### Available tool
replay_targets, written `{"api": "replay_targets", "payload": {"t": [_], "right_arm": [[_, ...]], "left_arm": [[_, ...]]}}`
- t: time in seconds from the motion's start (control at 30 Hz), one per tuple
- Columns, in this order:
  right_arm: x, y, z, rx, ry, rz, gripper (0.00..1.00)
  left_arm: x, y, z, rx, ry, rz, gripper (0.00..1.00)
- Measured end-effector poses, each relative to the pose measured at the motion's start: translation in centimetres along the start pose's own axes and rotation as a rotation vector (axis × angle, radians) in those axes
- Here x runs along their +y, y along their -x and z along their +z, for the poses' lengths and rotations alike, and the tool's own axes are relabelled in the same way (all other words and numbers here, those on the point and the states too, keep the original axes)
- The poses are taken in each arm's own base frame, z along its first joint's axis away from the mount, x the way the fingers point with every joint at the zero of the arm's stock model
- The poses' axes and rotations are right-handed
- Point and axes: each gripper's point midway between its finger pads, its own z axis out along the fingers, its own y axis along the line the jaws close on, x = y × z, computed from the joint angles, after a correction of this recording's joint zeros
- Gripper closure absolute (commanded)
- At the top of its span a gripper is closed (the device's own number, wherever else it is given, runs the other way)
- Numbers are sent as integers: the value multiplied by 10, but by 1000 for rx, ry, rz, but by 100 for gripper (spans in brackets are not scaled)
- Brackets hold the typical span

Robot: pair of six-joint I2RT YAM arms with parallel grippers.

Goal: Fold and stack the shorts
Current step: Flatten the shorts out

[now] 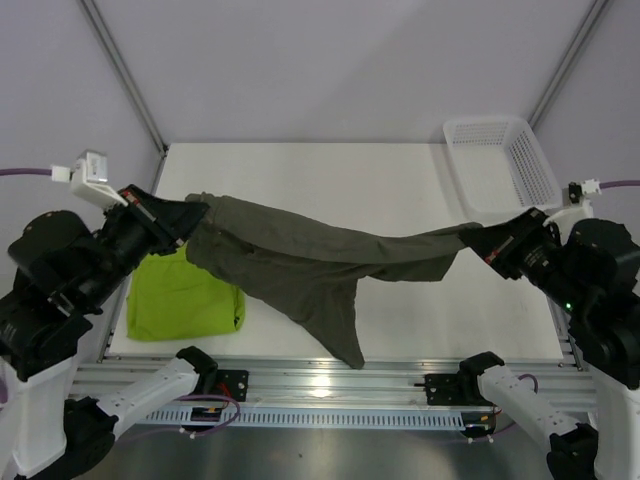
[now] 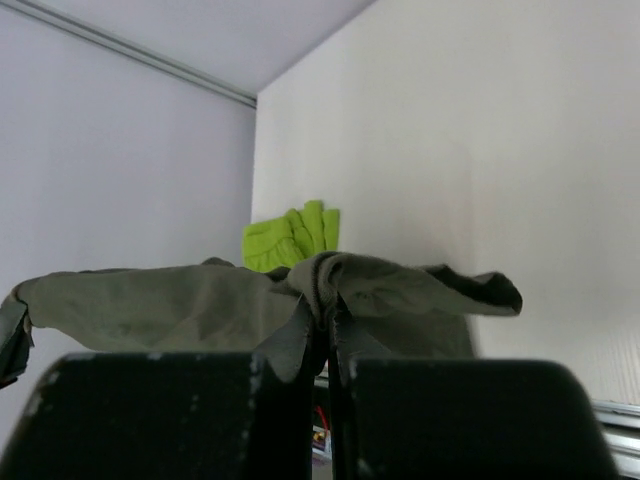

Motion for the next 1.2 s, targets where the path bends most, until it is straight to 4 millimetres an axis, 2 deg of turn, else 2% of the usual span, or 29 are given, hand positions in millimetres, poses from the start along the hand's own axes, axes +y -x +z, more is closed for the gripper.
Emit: {"api": "replay_targets", "payload": {"t": [0.13, 0.27, 0.4, 0.53, 0.6, 0.67, 0.77, 0.83, 0.9, 0.97, 1.03, 1.13, 1.2], "right_arm": [[-12, -6, 27, 39, -55, -2, 100], [-13, 0, 52, 35, -73, -27, 100], [-12, 20, 89, 16, -88, -41, 100], [-19, 60, 161, 14, -63, 6, 100], [-23, 83, 207, 29, -22, 50, 100], [-28, 106, 261, 41, 49, 99, 100], [-29, 136, 331, 44, 167, 150, 100], [-17, 168, 373, 25, 275, 150, 100], [5, 205, 401, -37, 430, 133, 100], [19, 232, 404, -106, 590, 134, 100], [10, 245, 398, -131, 673, 157, 100], [-17, 246, 385, -129, 726, 175, 100], [-33, 238, 377, -114, 767, 182, 100]], "left_arm": [[10, -14, 30, 52, 62, 28, 100], [19, -20, 60, 83, 131, 57, 100], [34, -8, 100, 83, 209, 50, 100], [49, 21, 164, 71, 232, 3, 100], [60, 33, 210, 95, 220, -40, 100], [69, 48, 260, 96, 178, -83, 100], [97, 63, 338, 90, 98, -168, 100], [118, 69, 377, 78, 49, -241, 100], [136, 80, 405, 38, -13, -305, 100], [148, 94, 419, -6, -74, -344, 100], [149, 108, 422, -55, -148, -343, 100], [131, 122, 410, -117, -279, -295, 100], [117, 111, 394, -122, -331, -273, 100]]}}
